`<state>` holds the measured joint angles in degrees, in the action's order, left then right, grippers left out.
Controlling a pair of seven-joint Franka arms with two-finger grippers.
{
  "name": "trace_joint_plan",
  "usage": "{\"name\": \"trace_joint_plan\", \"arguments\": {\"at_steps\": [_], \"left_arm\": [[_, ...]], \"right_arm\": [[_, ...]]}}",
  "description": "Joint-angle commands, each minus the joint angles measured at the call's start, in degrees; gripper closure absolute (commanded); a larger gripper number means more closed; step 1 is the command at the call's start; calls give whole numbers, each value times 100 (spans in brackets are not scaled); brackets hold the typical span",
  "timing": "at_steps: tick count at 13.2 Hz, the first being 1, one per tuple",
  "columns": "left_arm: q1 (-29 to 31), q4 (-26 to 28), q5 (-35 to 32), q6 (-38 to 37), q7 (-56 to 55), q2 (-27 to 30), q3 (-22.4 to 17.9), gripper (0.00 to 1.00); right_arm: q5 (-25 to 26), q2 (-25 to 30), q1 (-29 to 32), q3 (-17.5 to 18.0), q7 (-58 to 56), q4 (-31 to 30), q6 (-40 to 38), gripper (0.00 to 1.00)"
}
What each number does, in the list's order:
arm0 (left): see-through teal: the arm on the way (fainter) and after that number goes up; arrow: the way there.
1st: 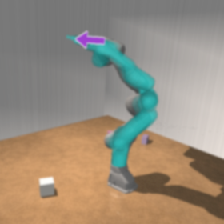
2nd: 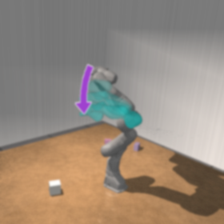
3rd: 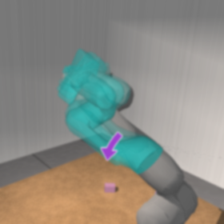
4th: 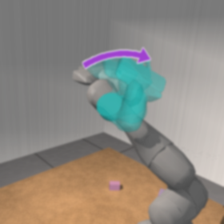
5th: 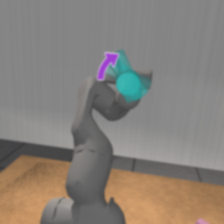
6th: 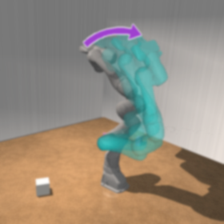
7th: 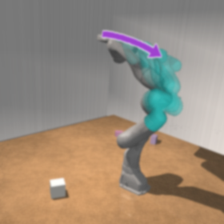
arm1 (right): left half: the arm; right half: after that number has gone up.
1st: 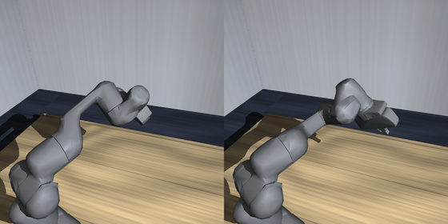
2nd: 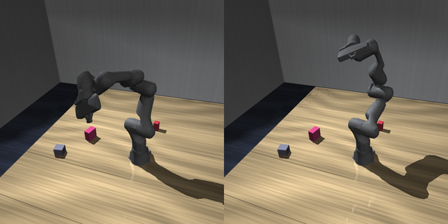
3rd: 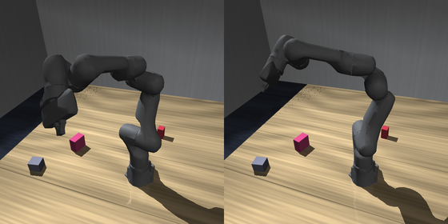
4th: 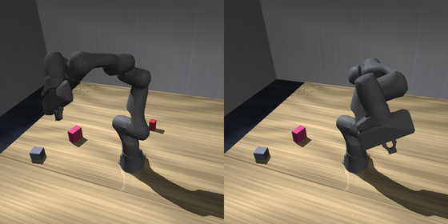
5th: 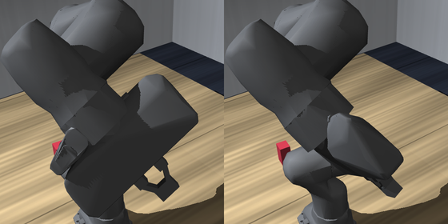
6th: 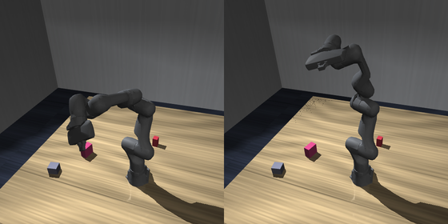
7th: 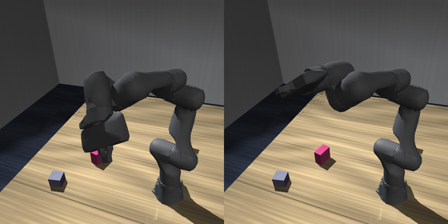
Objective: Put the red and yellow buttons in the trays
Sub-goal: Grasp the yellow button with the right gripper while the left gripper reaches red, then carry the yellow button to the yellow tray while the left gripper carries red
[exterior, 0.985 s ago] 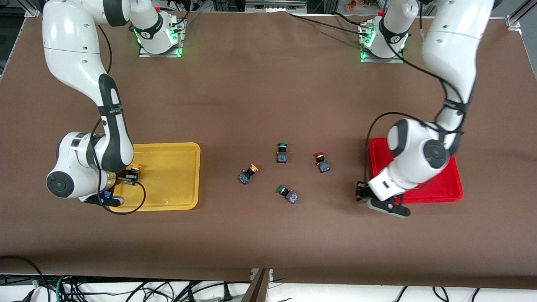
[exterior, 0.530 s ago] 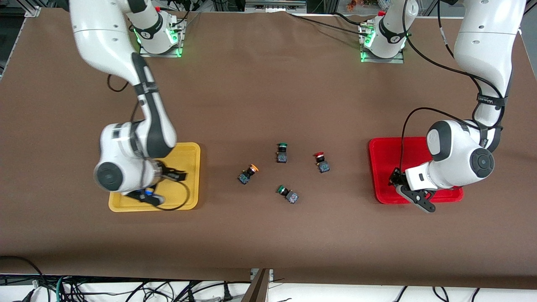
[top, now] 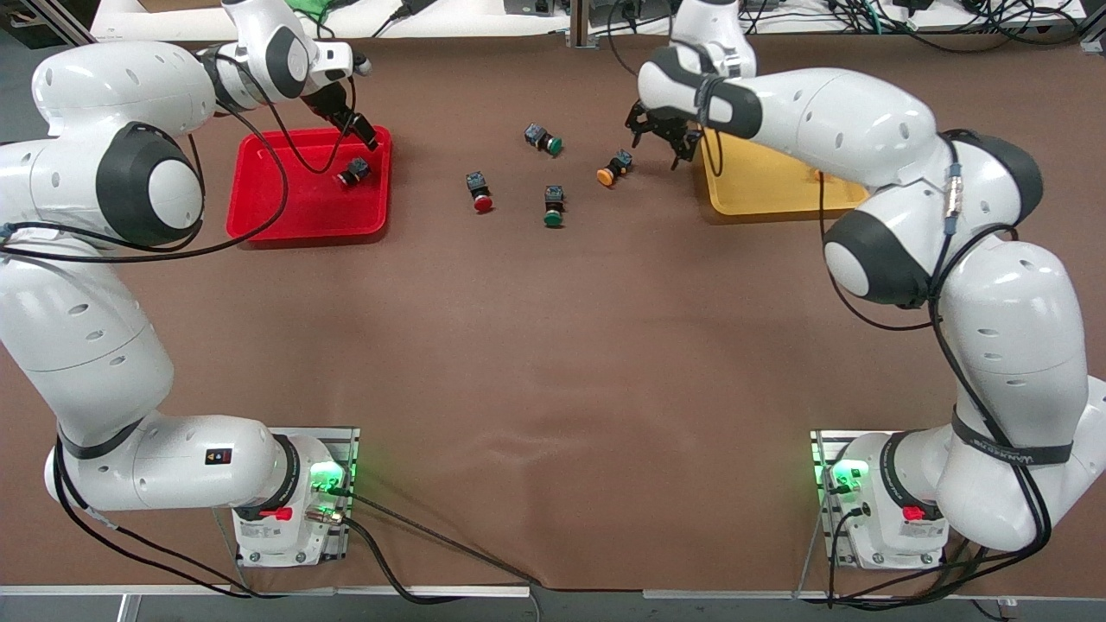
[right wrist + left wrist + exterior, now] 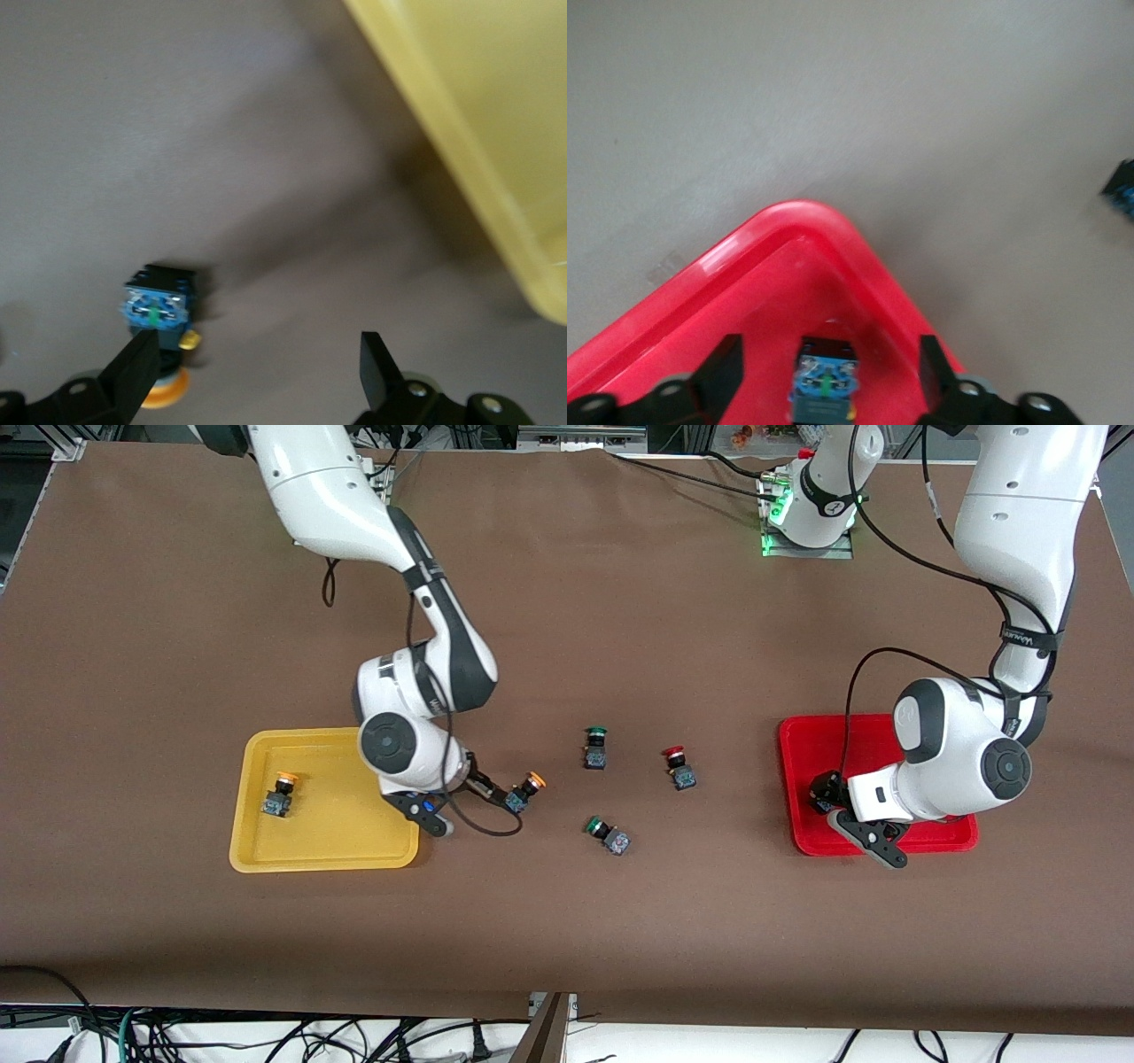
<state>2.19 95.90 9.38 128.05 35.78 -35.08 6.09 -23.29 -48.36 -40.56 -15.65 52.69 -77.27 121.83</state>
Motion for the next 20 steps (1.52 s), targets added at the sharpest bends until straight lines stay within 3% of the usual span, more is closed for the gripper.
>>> {"name": "trace_joint_plan", "arguments": {"at_steps": [1, 5, 8, 9, 10, 12, 13, 14, 15, 17, 20], "left_arm": [[-480, 78, -15, -341, -1540, 378, -2, 0], [-1553, 34, -24, -53, -4811, 160, -2, 0], [-1967, 104, -33, 569, -5721, -279, -37, 0], [-2029, 165, -33, 877, -5949, -394, -29, 0], [-2187, 236, -33, 1150, -6152, -482, -46, 0], [-2250, 385, -137, 1284, -6162, -509, -125, 0], [-2250, 464, -199, 1284, -6188, -509, -125, 7], [-2267, 491, -200, 1284, -6258, -500, -117, 53], [-2293, 491, -208, 1215, -6424, -474, -125, 81], [-2294, 491, -208, 1066, -6592, -439, -117, 99], [-2277, 421, -400, 575, -6567, -273, -125, 100]], "right_arm": [[-141, -234, -162, -61, 268, 2, 664, 0], [-141, -375, -330, -61, 471, 2, 1009, 0], [-141, -393, -409, -61, 550, 2, 1009, 2], [-141, -428, -453, -61, 550, 2, 1009, 20], [-132, -463, -497, -61, 541, 2, 1035, 48], [-132, -516, -497, -61, 532, 2, 1158, 83], [-114, -516, -497, -61, 497, -7, 1176, 96], [-88, -499, -497, -70, 401, 2, 1141, 100], [-70, -403, -453, -114, 348, 2, 1036, 100], [-79, -52, -77, -306, -438, 54, -13, 100], [-70, 204, 495, -692, -2327, 213, -1343, 100]]}}
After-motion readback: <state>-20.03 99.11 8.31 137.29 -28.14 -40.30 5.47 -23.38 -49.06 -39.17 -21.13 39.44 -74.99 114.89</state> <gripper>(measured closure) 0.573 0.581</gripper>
